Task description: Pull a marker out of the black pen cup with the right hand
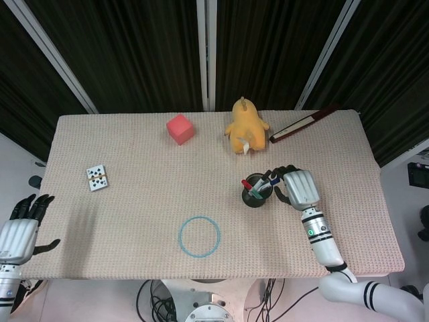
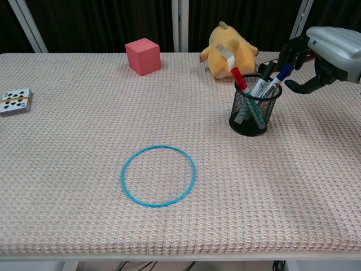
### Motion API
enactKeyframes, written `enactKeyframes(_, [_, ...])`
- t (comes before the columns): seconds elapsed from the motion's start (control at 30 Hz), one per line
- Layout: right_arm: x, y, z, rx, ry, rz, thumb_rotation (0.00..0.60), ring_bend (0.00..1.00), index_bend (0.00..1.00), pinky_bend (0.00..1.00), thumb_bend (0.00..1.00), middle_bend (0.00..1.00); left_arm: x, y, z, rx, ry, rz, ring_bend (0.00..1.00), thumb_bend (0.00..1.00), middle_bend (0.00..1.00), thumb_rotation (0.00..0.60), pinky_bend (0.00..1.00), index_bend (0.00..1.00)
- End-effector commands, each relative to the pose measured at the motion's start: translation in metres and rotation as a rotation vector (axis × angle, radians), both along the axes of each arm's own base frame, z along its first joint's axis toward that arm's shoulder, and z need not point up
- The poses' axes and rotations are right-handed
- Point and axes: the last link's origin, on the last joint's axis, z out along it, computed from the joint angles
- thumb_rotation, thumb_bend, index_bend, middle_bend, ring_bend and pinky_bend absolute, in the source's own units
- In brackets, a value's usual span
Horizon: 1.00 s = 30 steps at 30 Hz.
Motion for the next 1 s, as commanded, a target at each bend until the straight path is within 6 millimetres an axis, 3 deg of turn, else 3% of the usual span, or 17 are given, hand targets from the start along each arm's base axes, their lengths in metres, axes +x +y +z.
enactKeyframes(0.03, [0.001,0.000,-0.001,-0.001,-0.005,0.004,0.600,0.39,0.45,0.62,0.32,0.46,0.000,0.000,0.000,0.000,0.001,0.000,0.00,0.00,0.09,0.600,0.10,0.11])
enactKeyframes(1.0, [0.006,-0.002,-0.013,-0.027,-0.039,0.010,0.600,0.45,0.59,0.63,0.34,0.54,-0.005,-0.001,-0.002,-0.012,0.005,0.026,0.00,0.00,0.08,0.600,0.11,0.11])
